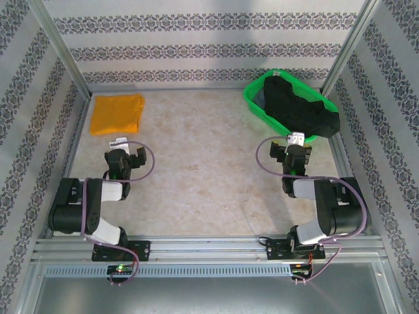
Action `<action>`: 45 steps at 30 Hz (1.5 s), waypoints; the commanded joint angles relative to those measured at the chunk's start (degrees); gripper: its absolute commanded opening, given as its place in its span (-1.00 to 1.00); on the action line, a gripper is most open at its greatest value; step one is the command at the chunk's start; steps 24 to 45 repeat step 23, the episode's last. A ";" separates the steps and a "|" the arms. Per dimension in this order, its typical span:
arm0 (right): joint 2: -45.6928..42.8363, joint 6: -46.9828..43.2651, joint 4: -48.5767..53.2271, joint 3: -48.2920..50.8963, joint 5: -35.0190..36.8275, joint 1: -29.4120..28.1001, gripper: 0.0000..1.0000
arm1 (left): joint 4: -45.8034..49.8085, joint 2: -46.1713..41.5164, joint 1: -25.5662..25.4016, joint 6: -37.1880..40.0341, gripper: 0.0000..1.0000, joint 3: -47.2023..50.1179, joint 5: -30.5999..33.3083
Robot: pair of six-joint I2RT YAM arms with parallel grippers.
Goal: Fold and stack the t-shirts
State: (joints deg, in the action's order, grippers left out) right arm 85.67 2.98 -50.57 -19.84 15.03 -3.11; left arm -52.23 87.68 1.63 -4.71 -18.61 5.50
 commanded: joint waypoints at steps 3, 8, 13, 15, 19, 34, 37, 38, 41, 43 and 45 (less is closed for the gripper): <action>0.57 0.92 -3.20 0.58 -3.63 1.12 0.96 | -13.22 1.78 0.39 -0.39 1.00 4.36 -0.92; 1.10 0.29 -2.90 -1.17 -2.96 0.57 0.95 | -2.85 2.73 -0.22 1.62 1.00 -2.39 -3.04; 1.13 -0.39 -3.22 -1.08 -3.67 0.13 0.95 | -4.58 2.93 -0.22 1.78 1.00 -1.55 -3.20; 1.13 -0.31 -3.04 -1.21 -3.89 0.28 0.96 | -5.59 2.88 -0.22 1.71 1.00 -1.07 -3.04; 1.37 -0.62 -3.04 -1.44 -4.99 0.22 0.95 | -8.20 2.98 -0.20 1.46 1.00 0.25 -2.18; 1.07 -0.44 -2.86 -1.18 -5.12 0.57 0.96 | -5.58 2.90 -0.68 1.51 1.00 -1.05 -0.51; 1.07 -0.44 -2.86 -1.18 -5.12 0.57 0.96 | -5.58 2.90 -0.68 1.51 1.00 -1.05 -0.51; 1.07 -0.44 -2.86 -1.18 -5.12 0.57 0.96 | -5.58 2.90 -0.68 1.51 1.00 -1.05 -0.51; 1.07 -0.44 -2.86 -1.18 -5.12 0.57 0.96 | -5.58 2.90 -0.68 1.51 1.00 -1.05 -0.51; 1.07 -0.44 -2.86 -1.18 -5.12 0.57 0.96 | -5.58 2.90 -0.68 1.51 1.00 -1.05 -0.51; 1.07 -0.44 -2.86 -1.18 -5.12 0.57 0.96 | -5.58 2.90 -0.68 1.51 1.00 -1.05 -0.51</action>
